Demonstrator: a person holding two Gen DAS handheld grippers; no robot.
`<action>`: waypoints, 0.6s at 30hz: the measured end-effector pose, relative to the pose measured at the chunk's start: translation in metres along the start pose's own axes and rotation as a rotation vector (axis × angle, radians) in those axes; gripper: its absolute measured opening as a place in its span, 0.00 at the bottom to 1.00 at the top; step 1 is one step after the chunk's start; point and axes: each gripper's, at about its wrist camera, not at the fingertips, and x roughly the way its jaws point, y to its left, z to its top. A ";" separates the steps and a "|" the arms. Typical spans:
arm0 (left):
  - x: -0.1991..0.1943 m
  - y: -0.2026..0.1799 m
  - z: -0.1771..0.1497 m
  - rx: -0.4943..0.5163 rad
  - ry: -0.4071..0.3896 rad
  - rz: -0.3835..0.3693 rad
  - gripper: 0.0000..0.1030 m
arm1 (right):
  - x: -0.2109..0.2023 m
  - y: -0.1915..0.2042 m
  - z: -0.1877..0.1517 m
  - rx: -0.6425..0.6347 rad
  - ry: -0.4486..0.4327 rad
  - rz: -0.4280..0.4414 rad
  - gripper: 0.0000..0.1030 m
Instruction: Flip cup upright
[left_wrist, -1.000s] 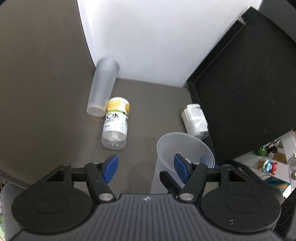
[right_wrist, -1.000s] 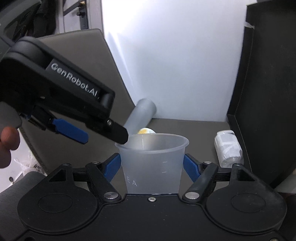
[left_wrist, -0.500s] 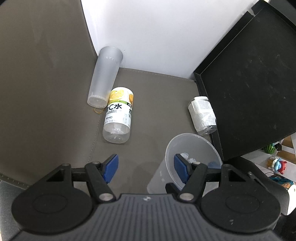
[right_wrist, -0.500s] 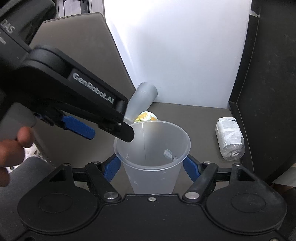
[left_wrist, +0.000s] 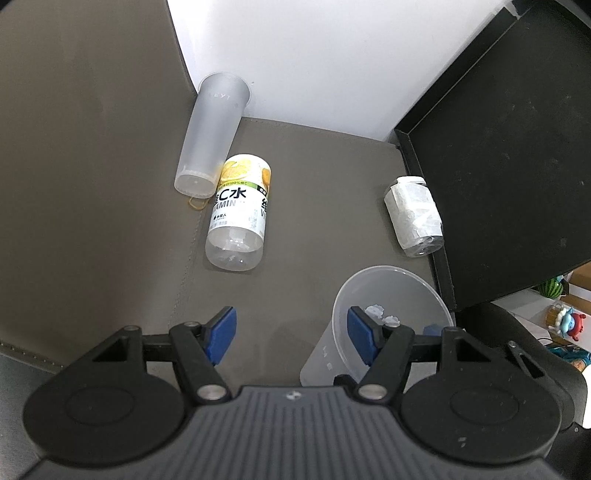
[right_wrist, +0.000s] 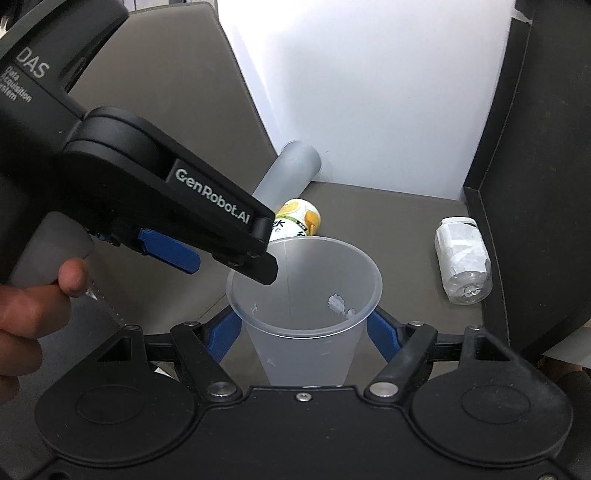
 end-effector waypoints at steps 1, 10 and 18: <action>0.000 0.000 0.000 0.002 -0.002 0.000 0.63 | 0.000 0.000 0.000 -0.002 0.003 0.001 0.72; -0.005 -0.003 0.000 0.021 -0.010 -0.002 0.63 | -0.005 -0.006 0.002 0.027 0.024 0.025 0.77; -0.022 -0.009 -0.002 0.043 -0.027 -0.001 0.63 | -0.019 -0.009 0.001 0.046 0.040 0.043 0.80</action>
